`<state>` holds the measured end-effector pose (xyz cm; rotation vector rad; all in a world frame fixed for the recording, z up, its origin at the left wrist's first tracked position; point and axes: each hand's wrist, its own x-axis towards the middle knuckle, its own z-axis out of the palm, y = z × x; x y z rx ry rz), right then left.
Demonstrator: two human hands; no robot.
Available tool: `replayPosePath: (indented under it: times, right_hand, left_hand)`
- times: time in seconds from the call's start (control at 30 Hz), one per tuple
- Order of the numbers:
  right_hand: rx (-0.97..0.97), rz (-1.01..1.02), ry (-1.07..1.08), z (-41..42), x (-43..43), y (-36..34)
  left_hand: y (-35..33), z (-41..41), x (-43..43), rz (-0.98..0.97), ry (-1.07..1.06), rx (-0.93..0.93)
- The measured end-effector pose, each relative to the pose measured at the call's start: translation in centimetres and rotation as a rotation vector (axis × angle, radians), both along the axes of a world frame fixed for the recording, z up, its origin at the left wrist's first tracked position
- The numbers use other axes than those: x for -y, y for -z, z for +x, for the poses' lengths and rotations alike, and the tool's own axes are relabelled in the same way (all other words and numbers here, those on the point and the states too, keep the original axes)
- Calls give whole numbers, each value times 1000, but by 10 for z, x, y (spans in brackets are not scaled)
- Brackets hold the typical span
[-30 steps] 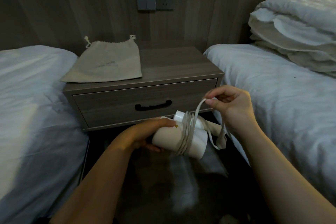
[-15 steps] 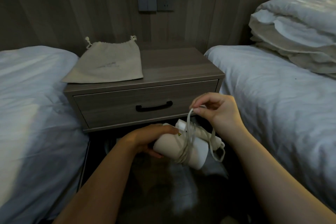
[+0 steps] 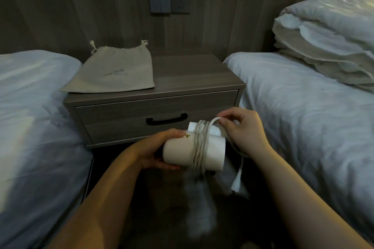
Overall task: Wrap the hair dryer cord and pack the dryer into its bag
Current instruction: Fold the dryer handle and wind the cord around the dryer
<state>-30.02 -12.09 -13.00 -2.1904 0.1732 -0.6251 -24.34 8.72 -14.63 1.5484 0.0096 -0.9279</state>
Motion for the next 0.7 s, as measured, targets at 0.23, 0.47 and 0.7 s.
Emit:
replayPosePath:
  times: [0.23,0.47,0.7]
  right_hand:
    - [-87,-406,-29,-4,1,-9]
    - [-290,-378,-220,-15,3,-24]
    - [-360,-492,-351,-17,-2,-19]
  left_hand:
    - [0,0,2,-14,-2,-12]
    - [0,0,3,-53,-92,-39]
    - [-2,-1,3,-98,-116,-40]
